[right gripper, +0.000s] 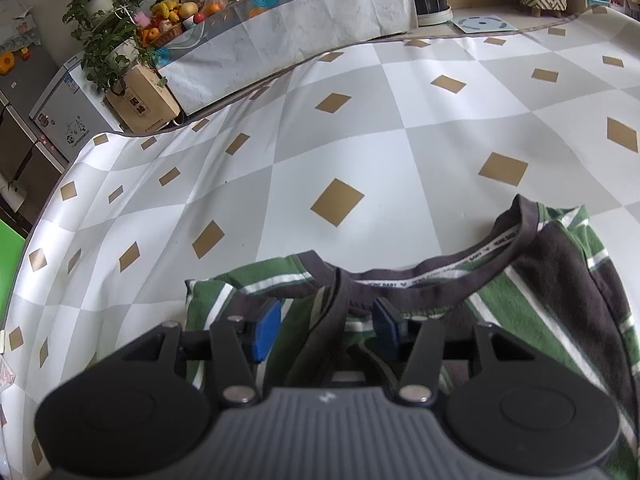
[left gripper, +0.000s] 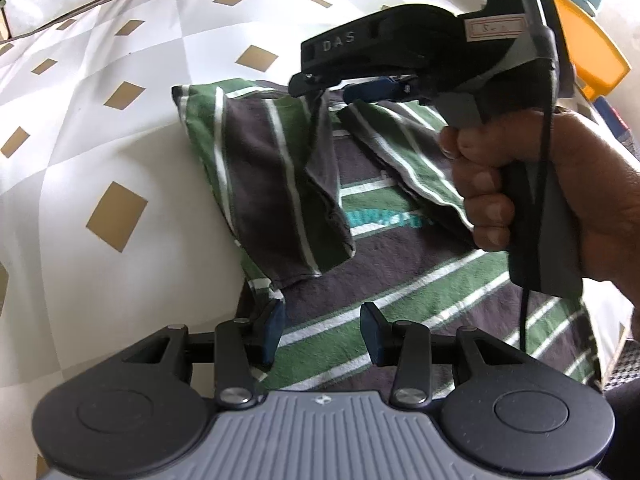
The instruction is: Fold clothes
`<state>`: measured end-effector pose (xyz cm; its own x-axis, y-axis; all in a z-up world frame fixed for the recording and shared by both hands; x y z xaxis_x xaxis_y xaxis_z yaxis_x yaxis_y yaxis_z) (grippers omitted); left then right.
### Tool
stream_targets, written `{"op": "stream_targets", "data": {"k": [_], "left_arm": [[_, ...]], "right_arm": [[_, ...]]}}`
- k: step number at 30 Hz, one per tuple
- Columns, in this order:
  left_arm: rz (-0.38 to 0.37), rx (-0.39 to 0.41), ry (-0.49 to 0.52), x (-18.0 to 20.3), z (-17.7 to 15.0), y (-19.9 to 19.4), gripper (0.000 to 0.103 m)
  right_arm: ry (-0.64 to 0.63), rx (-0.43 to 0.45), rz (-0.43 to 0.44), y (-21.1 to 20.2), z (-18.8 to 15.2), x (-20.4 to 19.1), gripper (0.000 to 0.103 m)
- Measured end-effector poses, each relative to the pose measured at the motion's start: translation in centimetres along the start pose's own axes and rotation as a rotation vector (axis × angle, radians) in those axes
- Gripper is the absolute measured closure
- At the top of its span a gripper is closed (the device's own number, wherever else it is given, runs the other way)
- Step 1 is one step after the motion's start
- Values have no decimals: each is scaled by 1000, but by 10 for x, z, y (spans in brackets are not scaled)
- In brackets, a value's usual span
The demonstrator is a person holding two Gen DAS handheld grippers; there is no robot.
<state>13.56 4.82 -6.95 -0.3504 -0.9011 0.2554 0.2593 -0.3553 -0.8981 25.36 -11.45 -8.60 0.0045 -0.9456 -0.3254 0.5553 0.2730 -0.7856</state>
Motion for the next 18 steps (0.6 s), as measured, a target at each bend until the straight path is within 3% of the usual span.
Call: {"op": "stream_targets", "data": {"k": [15,16,18], "left_arm": [[-73,5,-135,-5,0,16,63],[-56,12,-142,-6,0,16,63],[-28,32,-163,-10,0,14,63]], "right_arm": [[-34,26,-11,9,-8,-2,55],[-36,31,-15,9,-8,-2,56],[-56,37,-34,10,-10,-4,72]]}}
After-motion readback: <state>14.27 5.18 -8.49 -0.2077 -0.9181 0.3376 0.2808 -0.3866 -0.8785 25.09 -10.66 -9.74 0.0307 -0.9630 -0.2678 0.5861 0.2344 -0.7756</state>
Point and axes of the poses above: each gripper's, at about its wrist camera, not at the fingertips, and y roughly the way its jaws point, x to its right, z to its top, the point moved 1 cm from there along y, roughly the way its jaws point, and after that the axes turned 2 degrees about -z, right-handed, at the moved point
